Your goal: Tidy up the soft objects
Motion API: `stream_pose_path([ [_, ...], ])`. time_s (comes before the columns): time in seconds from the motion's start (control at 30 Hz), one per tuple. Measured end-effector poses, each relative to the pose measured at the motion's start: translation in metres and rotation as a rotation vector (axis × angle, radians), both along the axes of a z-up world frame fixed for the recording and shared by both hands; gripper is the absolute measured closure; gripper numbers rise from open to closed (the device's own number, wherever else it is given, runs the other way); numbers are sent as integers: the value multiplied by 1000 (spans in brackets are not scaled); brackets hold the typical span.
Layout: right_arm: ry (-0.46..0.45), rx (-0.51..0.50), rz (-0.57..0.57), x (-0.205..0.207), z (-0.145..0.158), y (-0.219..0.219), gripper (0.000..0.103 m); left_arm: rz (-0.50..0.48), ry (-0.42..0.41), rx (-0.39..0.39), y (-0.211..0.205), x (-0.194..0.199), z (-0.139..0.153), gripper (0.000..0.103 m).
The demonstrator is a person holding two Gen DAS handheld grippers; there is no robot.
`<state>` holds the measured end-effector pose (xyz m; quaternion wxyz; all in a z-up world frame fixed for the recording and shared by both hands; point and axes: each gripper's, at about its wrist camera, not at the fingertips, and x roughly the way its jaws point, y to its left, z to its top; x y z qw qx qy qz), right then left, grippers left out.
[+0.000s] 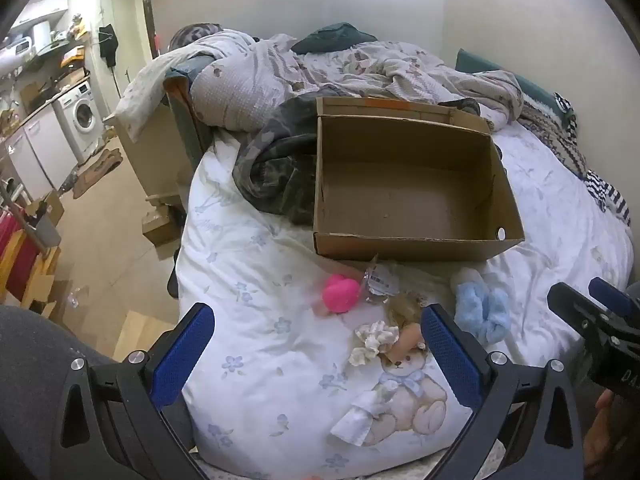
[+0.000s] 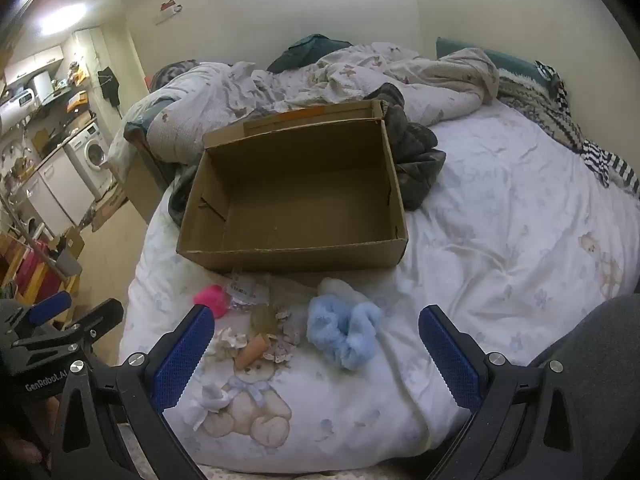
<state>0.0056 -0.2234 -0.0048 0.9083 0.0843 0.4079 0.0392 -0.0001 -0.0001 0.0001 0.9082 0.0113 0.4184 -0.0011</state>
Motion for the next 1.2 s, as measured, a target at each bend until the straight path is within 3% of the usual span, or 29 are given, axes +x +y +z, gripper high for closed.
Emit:
stream_pose_path([
  [1.2, 25, 20, 3, 1, -4, 2, 0, -11, 4, -10, -4, -1, 1, 0],
])
